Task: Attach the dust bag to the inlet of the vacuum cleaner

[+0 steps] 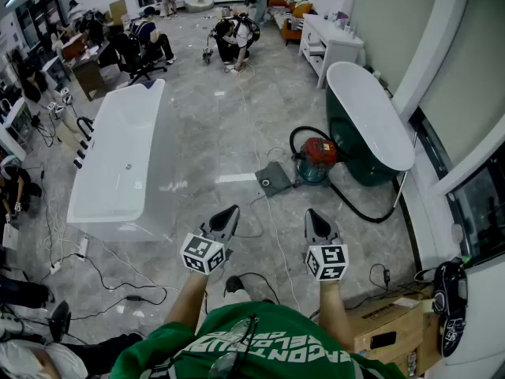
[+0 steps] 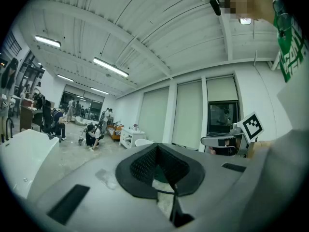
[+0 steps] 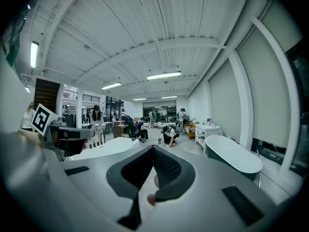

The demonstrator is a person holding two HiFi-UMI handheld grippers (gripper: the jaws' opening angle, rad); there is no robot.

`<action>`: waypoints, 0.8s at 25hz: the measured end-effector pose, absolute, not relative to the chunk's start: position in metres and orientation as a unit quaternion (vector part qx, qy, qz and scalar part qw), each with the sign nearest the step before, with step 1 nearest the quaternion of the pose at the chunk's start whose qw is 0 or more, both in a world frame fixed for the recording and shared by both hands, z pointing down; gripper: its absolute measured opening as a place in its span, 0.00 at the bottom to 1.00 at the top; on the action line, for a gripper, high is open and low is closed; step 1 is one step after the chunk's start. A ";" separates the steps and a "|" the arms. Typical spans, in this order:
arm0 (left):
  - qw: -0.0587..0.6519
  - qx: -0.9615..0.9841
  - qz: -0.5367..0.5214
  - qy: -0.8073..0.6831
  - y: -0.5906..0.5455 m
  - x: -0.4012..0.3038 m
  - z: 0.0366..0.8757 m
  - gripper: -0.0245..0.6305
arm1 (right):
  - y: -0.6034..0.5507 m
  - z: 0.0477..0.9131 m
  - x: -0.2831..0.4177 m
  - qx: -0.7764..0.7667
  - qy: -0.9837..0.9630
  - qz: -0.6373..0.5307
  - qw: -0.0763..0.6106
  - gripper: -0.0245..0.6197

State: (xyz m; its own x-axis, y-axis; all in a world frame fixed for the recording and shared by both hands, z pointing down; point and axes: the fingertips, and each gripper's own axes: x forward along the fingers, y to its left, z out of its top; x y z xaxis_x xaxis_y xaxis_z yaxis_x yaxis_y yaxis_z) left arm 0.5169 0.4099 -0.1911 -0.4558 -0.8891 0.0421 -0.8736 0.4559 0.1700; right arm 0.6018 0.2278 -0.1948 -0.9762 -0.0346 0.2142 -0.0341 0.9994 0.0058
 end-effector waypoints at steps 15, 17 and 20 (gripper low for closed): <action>0.073 0.517 -0.066 -0.850 0.450 0.436 -0.179 0.04 | 0.267 -0.192 0.508 0.009 -0.994 0.009 0.106 0.05; 0.073 0.518 -0.069 -0.849 0.452 0.426 -0.176 0.04 | 0.272 -0.189 0.497 0.008 -0.994 0.008 0.107 0.05; 0.076 0.523 -0.072 -0.846 0.457 0.413 -0.174 0.04 | 0.279 -0.187 0.483 0.008 -0.994 0.006 0.110 0.05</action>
